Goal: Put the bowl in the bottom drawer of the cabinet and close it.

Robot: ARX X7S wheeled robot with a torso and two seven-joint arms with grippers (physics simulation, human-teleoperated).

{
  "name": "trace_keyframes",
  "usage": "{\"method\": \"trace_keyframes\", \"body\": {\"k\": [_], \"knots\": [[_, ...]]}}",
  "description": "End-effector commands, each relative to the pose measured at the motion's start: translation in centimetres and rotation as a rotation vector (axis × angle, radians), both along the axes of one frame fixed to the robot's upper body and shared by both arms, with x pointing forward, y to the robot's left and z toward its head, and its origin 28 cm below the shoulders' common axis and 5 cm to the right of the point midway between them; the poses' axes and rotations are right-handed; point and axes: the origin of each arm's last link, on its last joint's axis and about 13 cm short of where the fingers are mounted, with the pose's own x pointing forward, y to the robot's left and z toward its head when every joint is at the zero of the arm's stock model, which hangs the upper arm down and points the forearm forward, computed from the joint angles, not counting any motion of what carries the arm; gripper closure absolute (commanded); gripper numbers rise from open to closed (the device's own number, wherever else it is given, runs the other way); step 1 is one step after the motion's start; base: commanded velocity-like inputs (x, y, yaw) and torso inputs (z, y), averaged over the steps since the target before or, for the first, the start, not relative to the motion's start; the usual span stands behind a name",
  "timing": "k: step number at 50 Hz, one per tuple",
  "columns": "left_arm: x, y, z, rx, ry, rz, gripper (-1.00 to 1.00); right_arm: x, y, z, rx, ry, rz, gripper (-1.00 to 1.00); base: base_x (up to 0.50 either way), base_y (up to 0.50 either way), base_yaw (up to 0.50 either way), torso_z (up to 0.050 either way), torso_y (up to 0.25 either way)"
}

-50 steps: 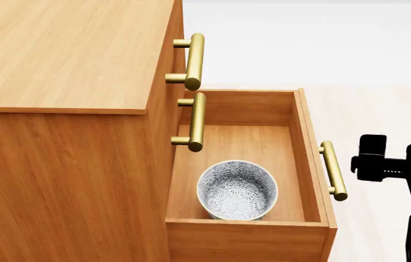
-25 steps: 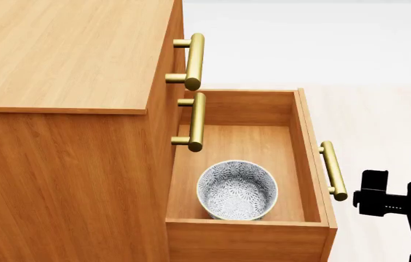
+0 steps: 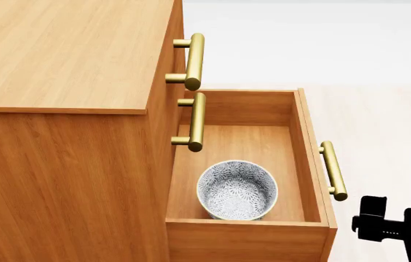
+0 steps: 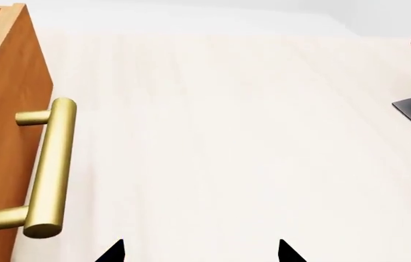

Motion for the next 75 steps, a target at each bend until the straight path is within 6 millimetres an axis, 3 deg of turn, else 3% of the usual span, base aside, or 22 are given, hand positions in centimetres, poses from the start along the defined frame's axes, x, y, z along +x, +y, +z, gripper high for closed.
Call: {"method": "trace_keyframes", "body": {"k": [1,26,75], "knots": [[0.0,0.0,0.0,-0.003,-0.001,-0.005,-1.0,-0.2,0.0,-1.2,0.001,0.022,-0.007,-1.0,0.0,0.0,0.0,0.0,0.0],[0.0,0.0,-0.1,-0.002,0.0,-0.006,-1.0,0.0,0.5,-3.1,-0.007,0.069,0.006,-1.0,0.0,0.0,0.0,0.0,0.0],[0.1,0.0,-0.1,-0.006,0.0,0.002,-1.0,0.6,2.6,-3.0,-0.007,0.068,0.091,-1.0,0.0,0.0,0.0,0.0,0.0]]}}
